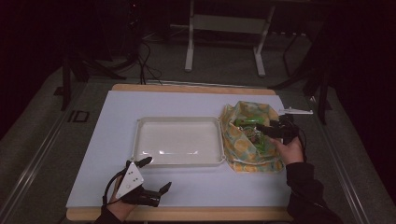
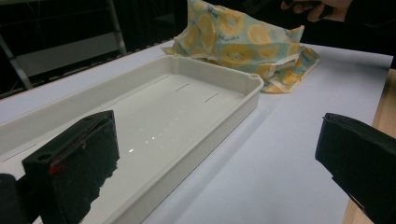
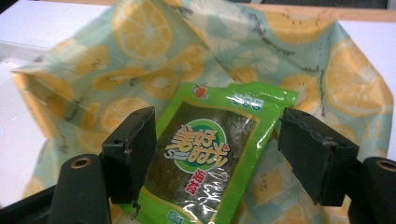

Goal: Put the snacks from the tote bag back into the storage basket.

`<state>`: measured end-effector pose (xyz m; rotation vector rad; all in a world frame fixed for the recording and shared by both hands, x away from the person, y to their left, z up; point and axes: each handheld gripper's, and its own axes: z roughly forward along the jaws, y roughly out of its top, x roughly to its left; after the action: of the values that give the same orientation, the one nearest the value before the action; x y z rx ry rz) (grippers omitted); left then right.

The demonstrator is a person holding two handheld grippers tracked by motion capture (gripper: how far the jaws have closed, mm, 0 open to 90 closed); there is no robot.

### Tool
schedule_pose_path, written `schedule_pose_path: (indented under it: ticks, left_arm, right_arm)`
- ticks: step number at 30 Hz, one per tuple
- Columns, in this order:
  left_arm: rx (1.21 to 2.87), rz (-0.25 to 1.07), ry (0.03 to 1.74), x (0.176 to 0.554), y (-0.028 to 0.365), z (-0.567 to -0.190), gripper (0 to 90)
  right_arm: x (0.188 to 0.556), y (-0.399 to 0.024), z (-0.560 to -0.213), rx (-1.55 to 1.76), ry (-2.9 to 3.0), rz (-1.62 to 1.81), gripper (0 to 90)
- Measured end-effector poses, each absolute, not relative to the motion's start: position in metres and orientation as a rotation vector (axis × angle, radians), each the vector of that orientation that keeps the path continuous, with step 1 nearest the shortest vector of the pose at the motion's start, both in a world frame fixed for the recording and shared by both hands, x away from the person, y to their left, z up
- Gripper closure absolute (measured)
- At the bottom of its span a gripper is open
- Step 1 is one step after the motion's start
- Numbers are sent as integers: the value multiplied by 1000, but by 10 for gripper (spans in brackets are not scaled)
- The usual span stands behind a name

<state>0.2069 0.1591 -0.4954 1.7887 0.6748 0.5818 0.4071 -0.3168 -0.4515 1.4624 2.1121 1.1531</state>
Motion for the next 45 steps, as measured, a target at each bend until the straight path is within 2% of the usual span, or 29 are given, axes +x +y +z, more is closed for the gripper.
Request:
schedule_pose_path:
  ticks: [6, 28, 32, 37, 38, 39, 40, 41, 44, 45]
  left_arm:
    - [1791, 582, 673, 207, 159, -496, 2]
    - [1813, 589, 662, 207, 157, -497, 2]
    - [1824, 597, 651, 206, 156, -497, 2]
    - [1825, 597, 650, 206, 155, -497, 2]
    - [1824, 597, 651, 206, 155, -497, 2]
    - [1824, 597, 651, 206, 155, -497, 2]
    - [1825, 595, 650, 206, 155, -497, 2]
    - [1827, 594, 649, 206, 155, -497, 2]
    - [1829, 592, 647, 206, 155, -497, 2]
    - [1830, 592, 647, 206, 155, -497, 2]
  right_arm:
    - [414, -320, -463, 1520, 2125, 1133, 279]
    - [439, -326, -496, 1680, 2263, 1063, 421]
    - [441, -327, -499, 1675, 2274, 1004, 512]
    - [443, -328, -498, 1664, 2285, 1000, 548]
    - [443, -328, -499, 1659, 2303, 1000, 600]
    - [445, -329, -500, 1698, 2330, 1001, 573]
    - [448, -332, -502, 1763, 2343, 1033, 598]
    - [450, -333, -503, 1798, 2346, 1073, 582]
    - [451, -332, -504, 1797, 2357, 1022, 549]
    - [451, -330, -505, 1794, 2365, 995, 563]
